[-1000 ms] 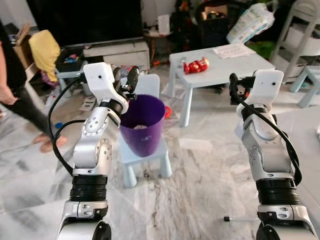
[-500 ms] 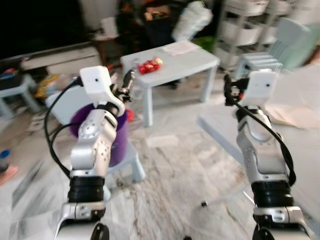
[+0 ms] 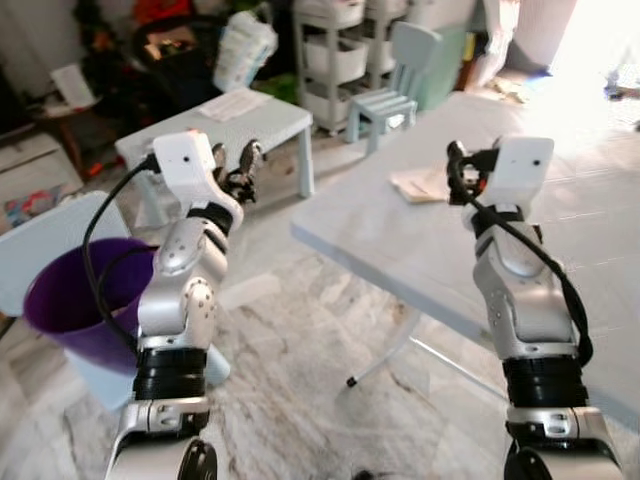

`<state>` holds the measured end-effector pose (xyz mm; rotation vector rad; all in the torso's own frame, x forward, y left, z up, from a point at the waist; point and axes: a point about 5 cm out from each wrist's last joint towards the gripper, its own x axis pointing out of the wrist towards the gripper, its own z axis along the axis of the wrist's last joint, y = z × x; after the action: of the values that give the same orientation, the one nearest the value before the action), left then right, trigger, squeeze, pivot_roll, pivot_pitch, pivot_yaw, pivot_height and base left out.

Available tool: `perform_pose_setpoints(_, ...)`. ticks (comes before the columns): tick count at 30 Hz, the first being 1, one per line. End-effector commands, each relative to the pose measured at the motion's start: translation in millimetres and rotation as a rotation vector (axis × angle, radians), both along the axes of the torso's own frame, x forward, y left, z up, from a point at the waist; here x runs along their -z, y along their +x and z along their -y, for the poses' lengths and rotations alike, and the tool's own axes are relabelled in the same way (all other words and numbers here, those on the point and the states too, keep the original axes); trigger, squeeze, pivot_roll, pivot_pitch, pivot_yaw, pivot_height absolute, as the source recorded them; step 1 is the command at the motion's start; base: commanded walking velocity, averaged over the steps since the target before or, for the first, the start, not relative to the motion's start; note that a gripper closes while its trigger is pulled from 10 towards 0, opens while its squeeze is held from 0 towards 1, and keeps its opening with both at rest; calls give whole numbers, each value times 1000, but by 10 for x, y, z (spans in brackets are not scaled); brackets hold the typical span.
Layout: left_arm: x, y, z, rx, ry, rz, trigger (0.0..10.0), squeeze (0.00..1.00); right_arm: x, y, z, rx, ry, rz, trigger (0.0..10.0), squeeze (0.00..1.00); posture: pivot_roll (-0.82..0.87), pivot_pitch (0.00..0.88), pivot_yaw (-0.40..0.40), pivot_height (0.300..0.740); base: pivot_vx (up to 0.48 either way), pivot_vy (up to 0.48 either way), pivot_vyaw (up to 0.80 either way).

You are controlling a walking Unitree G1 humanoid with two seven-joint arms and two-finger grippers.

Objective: Picking trash to rubbish bin

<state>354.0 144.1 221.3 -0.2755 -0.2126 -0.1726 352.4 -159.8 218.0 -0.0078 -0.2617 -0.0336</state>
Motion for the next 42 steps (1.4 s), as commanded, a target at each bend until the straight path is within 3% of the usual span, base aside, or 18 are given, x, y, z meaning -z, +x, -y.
perform_pose_setpoints(1,-36,18,3,-12,7,8,10000,0,-40,11,-9,0,0,14,10000,0,-72,0,43,740,0,0,0)
perform_pose_setpoints(7,-59,41,-19,-19,-25,14,10000,0,-44,12,2,4,1,19,10000,0,-76,0,46,740,0,0,0)
perform_pose_setpoints(36,14,23,-69,-69,-18,-10,10000,0,-49,-27,36,-20,-41,26,10000,0,-88,0,39,740,0,0,0)
perform_pose_setpoints(42,97,-19,-133,-104,-6,-31,10000,0,-40,-29,23,-23,-41,23,10000,0,-84,0,36,740,0,0,609)
